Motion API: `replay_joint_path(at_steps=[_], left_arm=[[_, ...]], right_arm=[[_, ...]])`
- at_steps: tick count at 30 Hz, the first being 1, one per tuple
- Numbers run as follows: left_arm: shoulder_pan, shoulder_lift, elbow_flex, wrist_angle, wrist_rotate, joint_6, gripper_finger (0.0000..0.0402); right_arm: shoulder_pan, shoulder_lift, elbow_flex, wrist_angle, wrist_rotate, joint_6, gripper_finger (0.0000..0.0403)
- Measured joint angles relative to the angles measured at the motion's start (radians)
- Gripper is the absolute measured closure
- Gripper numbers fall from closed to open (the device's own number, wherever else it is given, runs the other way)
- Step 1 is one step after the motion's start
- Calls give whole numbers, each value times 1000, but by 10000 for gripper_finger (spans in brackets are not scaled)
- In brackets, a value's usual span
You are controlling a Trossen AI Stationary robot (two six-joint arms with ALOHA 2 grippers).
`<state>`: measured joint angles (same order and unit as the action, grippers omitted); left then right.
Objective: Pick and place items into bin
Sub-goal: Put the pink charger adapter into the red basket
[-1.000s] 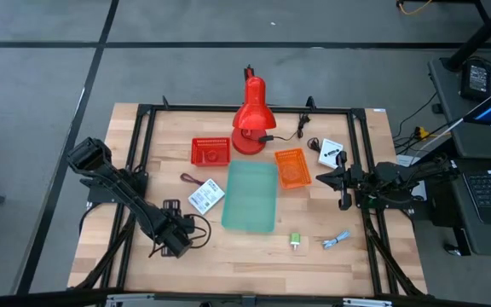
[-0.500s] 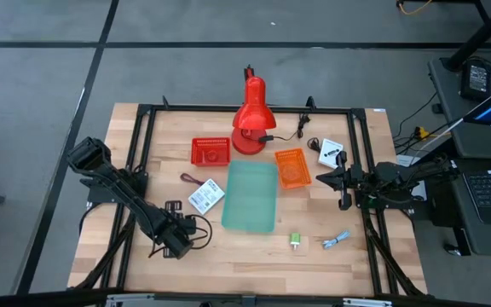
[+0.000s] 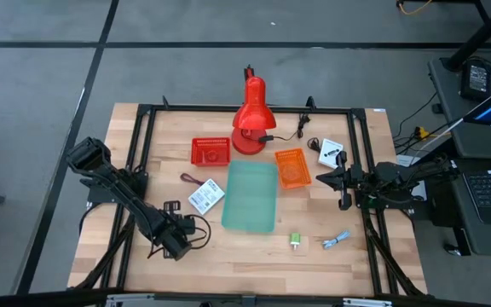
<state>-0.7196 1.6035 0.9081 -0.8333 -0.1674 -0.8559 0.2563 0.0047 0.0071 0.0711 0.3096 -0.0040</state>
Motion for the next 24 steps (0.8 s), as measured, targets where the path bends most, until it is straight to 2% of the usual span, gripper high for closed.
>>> replay_joint_path(at_steps=[24], left_arm=[[-7, 4, -3, -10, -88, -22, 175]], right_arm=[[0, 60, 0, -3, -27, 29, 402]])
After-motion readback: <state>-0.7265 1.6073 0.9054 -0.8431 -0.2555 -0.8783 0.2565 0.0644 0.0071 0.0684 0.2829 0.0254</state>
